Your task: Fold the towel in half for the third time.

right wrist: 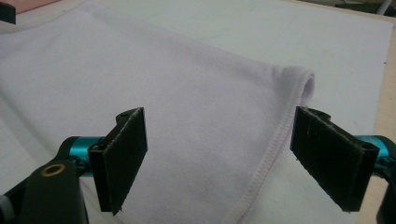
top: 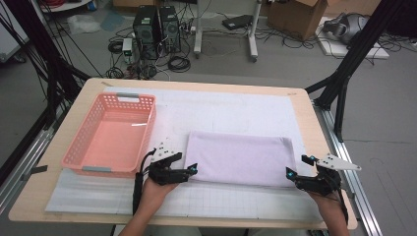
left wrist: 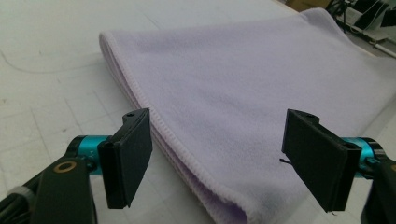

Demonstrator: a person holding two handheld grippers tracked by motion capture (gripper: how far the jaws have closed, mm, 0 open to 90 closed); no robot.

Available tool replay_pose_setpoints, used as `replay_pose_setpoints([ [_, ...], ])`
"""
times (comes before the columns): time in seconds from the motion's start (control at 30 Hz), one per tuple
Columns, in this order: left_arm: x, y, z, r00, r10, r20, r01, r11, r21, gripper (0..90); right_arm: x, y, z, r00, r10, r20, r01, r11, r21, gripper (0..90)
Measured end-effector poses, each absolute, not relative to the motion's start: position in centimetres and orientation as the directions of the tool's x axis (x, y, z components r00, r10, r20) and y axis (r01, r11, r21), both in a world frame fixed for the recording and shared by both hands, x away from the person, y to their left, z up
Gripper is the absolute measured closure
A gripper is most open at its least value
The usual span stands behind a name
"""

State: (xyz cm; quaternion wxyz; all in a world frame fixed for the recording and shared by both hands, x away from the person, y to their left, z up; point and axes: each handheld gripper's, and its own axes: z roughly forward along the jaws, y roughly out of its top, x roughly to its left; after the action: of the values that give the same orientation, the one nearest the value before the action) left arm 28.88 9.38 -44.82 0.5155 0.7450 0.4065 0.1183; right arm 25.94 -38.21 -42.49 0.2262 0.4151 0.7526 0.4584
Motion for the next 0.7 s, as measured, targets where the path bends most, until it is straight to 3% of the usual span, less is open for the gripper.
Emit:
replay_pose_setpoints([
  [0.17, 29.0, 9.7, -45.1, 0.624, 0.736, -0.264, 0.517, -0.135, 0.845, 33.5, 26.2, -37.2, -42.4, -0.57, 0.82, 0.041, 0.417, 0.246, 0.875, 18.0],
  [0.7, 28.7, 9.5, -45.3, 0.581, 0.78, -0.233, 0.583, -0.2, 0.788, 40.0, 29.3, -32.5, -41.1, -0.654, 0.756, 0.032, 0.392, 0.302, 0.869, 18.0],
])
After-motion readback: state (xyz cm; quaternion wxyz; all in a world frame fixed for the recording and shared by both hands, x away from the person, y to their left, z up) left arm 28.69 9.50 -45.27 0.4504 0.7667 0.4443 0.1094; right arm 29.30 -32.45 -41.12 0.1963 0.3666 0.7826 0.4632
